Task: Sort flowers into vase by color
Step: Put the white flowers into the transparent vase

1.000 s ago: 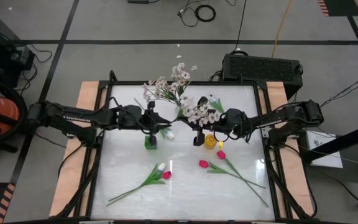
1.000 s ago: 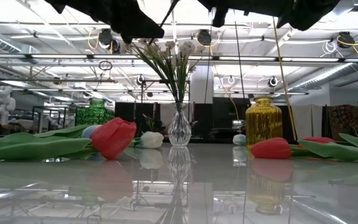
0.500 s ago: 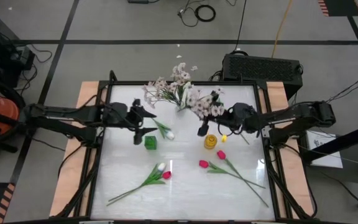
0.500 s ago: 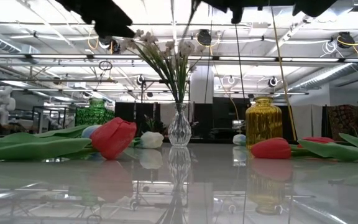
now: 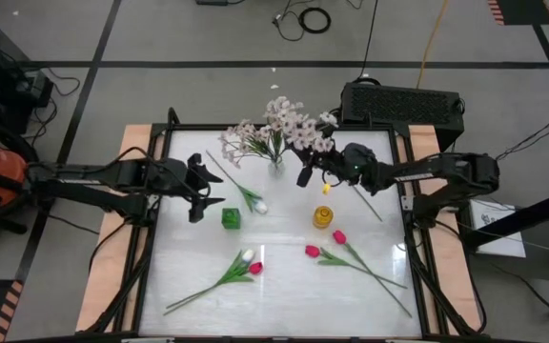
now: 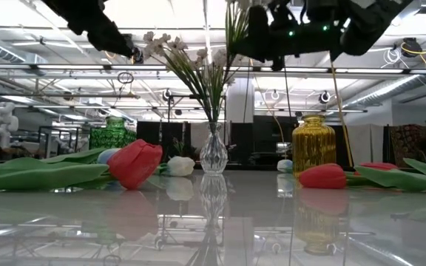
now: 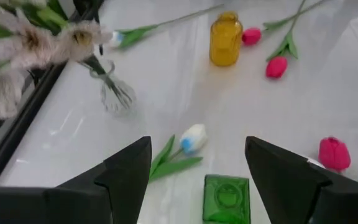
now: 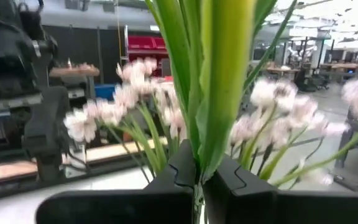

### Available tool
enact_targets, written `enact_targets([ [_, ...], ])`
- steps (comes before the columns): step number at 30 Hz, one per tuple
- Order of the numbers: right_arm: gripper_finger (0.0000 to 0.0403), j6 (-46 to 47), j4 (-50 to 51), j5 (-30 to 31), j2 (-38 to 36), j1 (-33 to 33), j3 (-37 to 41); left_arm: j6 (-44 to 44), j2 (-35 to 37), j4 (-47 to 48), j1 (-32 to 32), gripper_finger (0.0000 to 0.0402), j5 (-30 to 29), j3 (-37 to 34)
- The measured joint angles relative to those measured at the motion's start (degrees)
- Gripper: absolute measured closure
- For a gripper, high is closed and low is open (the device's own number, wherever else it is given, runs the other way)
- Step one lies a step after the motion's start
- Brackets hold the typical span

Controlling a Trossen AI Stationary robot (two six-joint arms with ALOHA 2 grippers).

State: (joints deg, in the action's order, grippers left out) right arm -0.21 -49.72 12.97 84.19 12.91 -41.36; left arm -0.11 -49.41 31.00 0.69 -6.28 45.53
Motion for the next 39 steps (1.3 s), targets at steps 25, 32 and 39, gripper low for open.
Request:
enact_targets([
  [25, 0.0398, 2.58, 2.23, 0.46, 3.64, 1.4, 0.02, 0.51, -0.23, -0.59, 0.0, 0.0135, -0.07, -0.05],
  [32, 0.0391, 4.51, 3.39, 0.48, 3.77, 1.4, 0.0, 0.51, -0.23, -1.2, -0.02, 0.0135, -0.11, -0.05],
  [39, 0.0344, 7.07, 5.62, 0.44, 3.9, 1.4, 0.0, 0.52, -0.23, -2.31, -0.01, 0.0135, -0.13, -0.08],
])
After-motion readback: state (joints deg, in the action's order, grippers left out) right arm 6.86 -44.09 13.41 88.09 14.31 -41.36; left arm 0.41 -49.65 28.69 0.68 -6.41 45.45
